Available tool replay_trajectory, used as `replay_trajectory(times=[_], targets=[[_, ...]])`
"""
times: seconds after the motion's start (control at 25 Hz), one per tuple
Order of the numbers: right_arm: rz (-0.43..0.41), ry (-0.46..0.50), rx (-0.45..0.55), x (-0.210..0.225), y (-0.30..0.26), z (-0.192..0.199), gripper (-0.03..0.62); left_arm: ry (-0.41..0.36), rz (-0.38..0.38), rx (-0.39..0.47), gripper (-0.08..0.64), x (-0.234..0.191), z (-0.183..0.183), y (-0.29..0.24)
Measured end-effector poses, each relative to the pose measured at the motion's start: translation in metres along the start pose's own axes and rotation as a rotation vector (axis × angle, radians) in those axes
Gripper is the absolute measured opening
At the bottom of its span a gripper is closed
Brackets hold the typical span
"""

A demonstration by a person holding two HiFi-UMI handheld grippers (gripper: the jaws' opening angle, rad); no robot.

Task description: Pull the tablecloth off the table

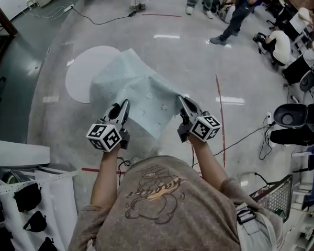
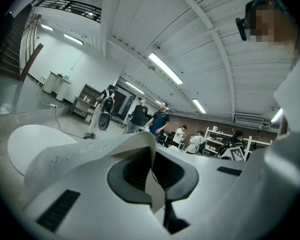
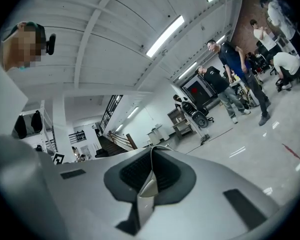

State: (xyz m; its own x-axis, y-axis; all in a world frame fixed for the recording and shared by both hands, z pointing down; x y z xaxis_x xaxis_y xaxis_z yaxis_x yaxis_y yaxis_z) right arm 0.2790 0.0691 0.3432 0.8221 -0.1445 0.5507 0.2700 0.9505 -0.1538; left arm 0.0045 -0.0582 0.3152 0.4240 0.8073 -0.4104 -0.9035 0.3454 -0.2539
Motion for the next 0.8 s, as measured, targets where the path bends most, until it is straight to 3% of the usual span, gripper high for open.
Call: replay_trajectory(times=[0.8], targets=[[0.271, 0.005, 0.160, 0.029, 0.127, -0.008, 0.008, -0.087, 0.267, -0.109, 0.020, 0.077, 0.000, -0.084]])
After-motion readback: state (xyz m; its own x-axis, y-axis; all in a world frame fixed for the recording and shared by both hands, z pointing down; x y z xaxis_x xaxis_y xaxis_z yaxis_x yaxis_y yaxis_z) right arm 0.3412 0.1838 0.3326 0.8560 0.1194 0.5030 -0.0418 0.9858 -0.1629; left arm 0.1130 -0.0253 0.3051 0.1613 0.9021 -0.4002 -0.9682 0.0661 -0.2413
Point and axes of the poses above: the fingertips, and each gripper's own axes: y backward along the fingers, x to its right, z out of its underside, the point moved 8 cm from there along y, backward along the fingers, and after that the axes turned 11 degrees about -x, right-handed, at the moved point
